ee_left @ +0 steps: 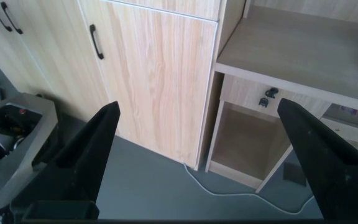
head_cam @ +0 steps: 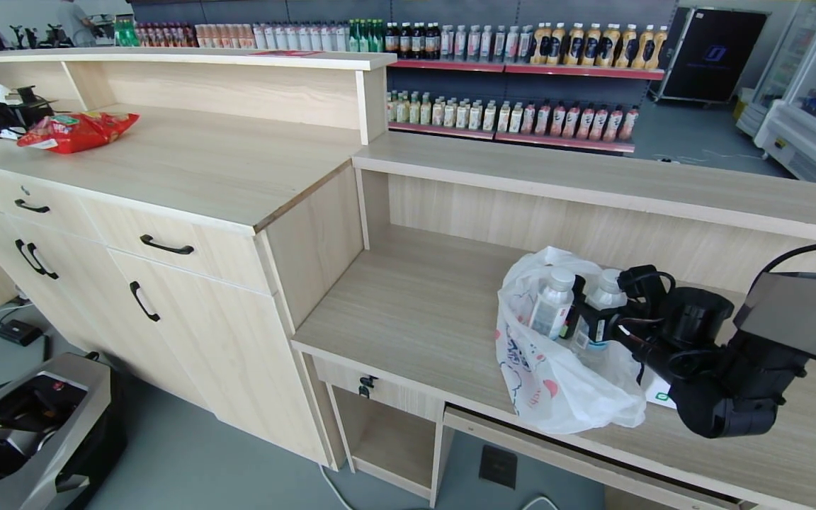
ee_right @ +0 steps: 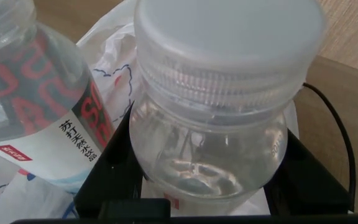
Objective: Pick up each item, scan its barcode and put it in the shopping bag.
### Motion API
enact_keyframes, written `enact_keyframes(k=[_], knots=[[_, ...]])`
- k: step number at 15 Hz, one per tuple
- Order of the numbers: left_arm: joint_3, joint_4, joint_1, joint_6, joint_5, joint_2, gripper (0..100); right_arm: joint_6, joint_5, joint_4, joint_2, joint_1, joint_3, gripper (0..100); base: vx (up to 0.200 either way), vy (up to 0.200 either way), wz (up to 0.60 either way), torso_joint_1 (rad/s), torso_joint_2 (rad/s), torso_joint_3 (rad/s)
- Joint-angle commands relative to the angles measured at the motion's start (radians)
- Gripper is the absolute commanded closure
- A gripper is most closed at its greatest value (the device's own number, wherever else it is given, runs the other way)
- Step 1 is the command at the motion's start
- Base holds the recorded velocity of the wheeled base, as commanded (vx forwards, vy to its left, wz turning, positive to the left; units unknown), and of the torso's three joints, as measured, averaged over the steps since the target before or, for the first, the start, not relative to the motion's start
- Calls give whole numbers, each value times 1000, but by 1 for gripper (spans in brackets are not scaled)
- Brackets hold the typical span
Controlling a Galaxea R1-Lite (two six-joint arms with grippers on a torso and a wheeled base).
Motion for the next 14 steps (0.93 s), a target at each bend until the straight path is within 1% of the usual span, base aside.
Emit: enact_keyframes(k=[1, 2, 6, 8, 12, 13, 14], knots=[[0, 0, 0, -1, 0, 0, 0, 0, 3, 11, -10, -2, 2, 100, 0, 0, 0, 0, 0, 0], [0, 0, 0, -1, 0, 0, 0, 0, 9, 26, -19, -2, 5, 0, 0, 0, 0, 0, 0, 0], [0, 0, 0, -1, 0, 0, 0, 0, 26, 34, -37, -11, 6, 0, 0, 0, 0, 0, 0, 0], [0, 0, 0, -1, 0, 0, 0, 1, 44, 101, -99, -6, 6, 0, 0, 0, 0, 0, 0, 0], [0, 0, 0, -1, 0, 0, 0, 1, 47, 383, -358, 6, 0, 0, 0, 0, 0, 0, 0, 0], [0, 0, 0, -1, 0, 0, 0, -2, 50, 486, -456, 6, -1, 0, 0, 0, 0, 0, 0, 0], [0, 0, 0, -1, 0, 0, 0, -33, 47, 609, -580, 6, 5, 0, 0, 0, 0, 0, 0, 0]])
